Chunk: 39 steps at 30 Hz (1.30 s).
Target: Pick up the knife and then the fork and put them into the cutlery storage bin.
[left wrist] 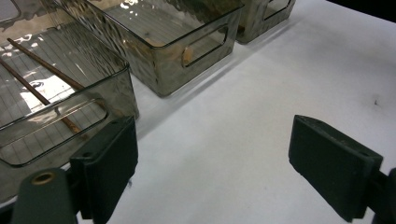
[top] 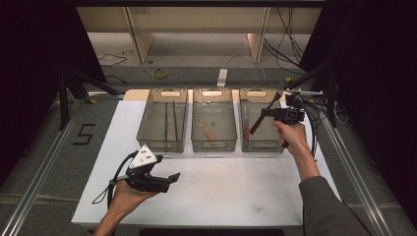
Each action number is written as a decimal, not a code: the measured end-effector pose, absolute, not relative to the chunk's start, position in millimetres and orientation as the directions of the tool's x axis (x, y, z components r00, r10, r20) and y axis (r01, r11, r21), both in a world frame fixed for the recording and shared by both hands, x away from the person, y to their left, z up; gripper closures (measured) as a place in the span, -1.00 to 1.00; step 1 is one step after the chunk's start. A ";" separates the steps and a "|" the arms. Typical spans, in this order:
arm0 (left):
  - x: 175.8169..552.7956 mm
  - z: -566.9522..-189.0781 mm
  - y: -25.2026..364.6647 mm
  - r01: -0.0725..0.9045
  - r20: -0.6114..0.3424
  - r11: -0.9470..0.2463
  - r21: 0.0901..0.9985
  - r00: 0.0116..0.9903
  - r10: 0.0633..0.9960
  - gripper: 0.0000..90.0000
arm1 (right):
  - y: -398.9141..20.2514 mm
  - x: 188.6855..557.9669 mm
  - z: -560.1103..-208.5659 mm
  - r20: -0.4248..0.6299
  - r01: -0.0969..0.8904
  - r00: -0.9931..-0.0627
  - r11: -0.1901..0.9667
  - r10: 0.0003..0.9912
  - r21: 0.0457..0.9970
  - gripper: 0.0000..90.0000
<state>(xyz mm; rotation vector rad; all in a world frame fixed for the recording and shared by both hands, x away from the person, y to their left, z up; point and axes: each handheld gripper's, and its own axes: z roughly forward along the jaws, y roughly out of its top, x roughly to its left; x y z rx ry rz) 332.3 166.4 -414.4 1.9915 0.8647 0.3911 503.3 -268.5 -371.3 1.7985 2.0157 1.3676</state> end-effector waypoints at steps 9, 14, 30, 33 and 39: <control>332.1 -414.6 166.1 0.423 -0.063 -0.348 0.837 0.705 0.706 -0.66 | -257.0 510.3 -385.6 0.431 0.779 -0.288 -0.054 0.855 0.625 0.79; 332.9 -415.4 166.8 0.429 -0.067 -0.346 0.834 0.702 0.709 -0.66 | -251.7 511.7 -390.3 0.402 0.792 -0.297 -0.012 0.866 0.610 0.78; 332.4 -415.6 165.7 0.433 -0.067 -0.349 0.832 0.701 0.710 -0.66 | -252.0 504.4 -383.5 0.324 0.770 -0.297 0.024 0.898 0.638 0.19; 332.6 -415.2 166.5 0.428 -0.065 -0.347 0.835 0.702 0.710 -0.66 | -250.8 495.2 -378.5 0.324 0.744 -0.336 0.038 0.884 0.667 0.12; 332.4 -414.8 166.4 0.429 -0.071 -0.336 0.839 0.698 0.713 -0.66 | -245.3 466.6 -370.6 0.305 0.671 -0.419 0.066 0.855 0.738 0.00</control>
